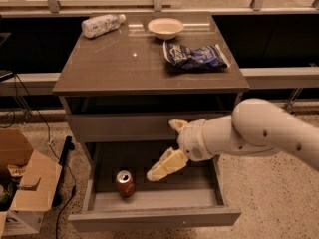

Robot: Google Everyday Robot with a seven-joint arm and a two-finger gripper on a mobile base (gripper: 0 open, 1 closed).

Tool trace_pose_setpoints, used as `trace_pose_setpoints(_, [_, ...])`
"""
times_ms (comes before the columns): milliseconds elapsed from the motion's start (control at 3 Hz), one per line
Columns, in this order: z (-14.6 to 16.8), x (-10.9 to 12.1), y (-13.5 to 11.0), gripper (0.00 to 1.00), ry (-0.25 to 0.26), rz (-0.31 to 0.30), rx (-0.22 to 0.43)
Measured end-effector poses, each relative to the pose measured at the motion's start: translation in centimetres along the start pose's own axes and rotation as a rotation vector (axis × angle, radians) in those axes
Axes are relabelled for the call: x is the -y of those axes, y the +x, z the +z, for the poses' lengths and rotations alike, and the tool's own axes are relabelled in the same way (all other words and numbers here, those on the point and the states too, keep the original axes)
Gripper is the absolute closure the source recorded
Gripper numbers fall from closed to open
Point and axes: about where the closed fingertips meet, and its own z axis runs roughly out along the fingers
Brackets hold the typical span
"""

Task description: Pick coke can from middle drawer and place on counter

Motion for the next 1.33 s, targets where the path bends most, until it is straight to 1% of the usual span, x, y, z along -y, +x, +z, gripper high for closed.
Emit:
trace_pose_setpoints(333, [5.0, -0.4, 2.4, 0.0, -0.048, 0.052, 0.043])
trace_pose_setpoints(667, [9.3, -0.8, 5.0, 0.0, -0.105, 0.108, 0.058])
trace_pose_setpoints(1000, [9.4, -0.8, 5.1, 0.0, -0.106, 0.11, 0.058])
trace_pose_setpoints(1333, [10.0, -0.5, 5.5, 0.0, -0.088, 0.123, 0.021])
